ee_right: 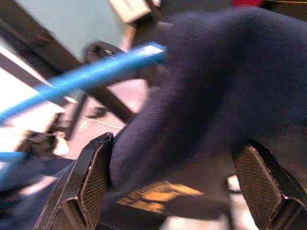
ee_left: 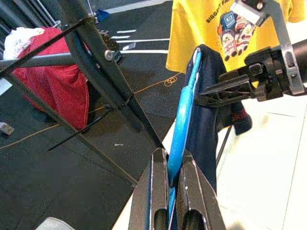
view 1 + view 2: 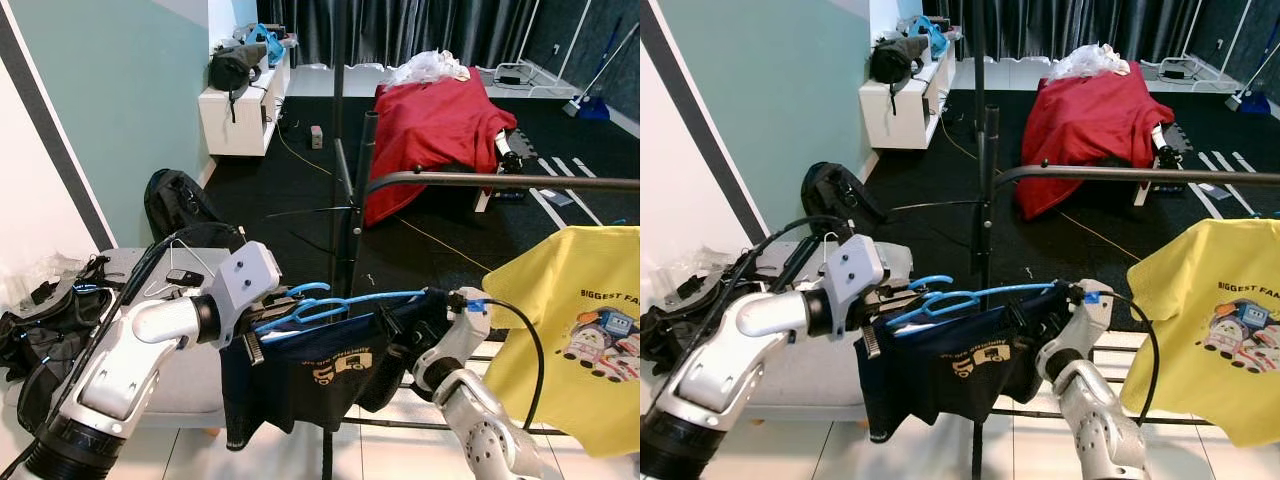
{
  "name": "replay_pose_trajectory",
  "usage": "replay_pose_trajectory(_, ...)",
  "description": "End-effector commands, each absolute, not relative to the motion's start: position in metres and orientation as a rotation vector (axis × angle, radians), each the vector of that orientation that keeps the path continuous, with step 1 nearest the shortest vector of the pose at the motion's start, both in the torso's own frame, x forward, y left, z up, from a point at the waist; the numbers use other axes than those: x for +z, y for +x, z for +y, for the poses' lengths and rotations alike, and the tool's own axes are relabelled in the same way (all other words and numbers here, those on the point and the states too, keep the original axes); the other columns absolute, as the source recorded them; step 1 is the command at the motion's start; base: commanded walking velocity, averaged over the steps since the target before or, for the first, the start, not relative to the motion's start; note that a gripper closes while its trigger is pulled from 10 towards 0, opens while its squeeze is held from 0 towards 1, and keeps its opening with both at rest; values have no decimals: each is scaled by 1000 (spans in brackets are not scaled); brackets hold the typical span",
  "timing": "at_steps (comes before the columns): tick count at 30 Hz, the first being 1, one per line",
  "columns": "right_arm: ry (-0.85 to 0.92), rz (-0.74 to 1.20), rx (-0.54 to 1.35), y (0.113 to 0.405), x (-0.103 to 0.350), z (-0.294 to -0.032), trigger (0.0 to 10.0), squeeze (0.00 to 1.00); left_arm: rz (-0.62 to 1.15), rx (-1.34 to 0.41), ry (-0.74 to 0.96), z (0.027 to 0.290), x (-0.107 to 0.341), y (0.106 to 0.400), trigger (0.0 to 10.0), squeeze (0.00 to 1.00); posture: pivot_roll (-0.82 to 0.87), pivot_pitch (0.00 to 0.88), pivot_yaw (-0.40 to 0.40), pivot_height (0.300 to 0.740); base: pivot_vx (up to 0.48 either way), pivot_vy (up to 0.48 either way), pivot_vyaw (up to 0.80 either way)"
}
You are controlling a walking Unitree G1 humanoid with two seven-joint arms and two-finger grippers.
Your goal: Hang hanger
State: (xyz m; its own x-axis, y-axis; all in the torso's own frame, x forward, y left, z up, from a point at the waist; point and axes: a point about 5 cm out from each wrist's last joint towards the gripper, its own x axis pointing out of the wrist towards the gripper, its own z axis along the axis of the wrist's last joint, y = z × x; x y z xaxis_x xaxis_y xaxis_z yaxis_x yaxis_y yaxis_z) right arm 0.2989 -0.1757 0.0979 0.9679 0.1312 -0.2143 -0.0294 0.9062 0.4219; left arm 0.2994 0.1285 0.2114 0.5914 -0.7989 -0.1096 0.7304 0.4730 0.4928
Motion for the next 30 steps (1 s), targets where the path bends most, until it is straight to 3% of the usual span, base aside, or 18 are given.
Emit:
replay_pose_trajectory(1,414,299,47,295,88,-179,10000,0,-176,-933,515,127,217,301,0,0,-96,71,7,735,0,0,0)
replay_pose_trajectory(13,491,102,28,316,112,-181,10000,0,-202,-959,495,122,219,298,0,0,-94,67,5,735,0,0,0)
replay_pose_trajectory(14,498,101,34,316,113,-179,7412,0,-201,-959,495,122,219,298,0,0,-94,67,5,735,0,0,0)
replay_pose_trajectory(15,500,101,37,316,113,-178,7412,0,-201,-959,495,122,219,298,0,0,-94,67,5,735,0,0,0)
replay_pose_trajectory(16,501,101,37,316,113,-178,0,0,-199,-960,497,122,219,298,0,0,-95,68,6,735,0,0,0)
replay_pose_trajectory(30,468,91,33,314,109,-180,0,0,-168,-967,531,124,214,298,0,0,-98,71,4,735,0,0,0)
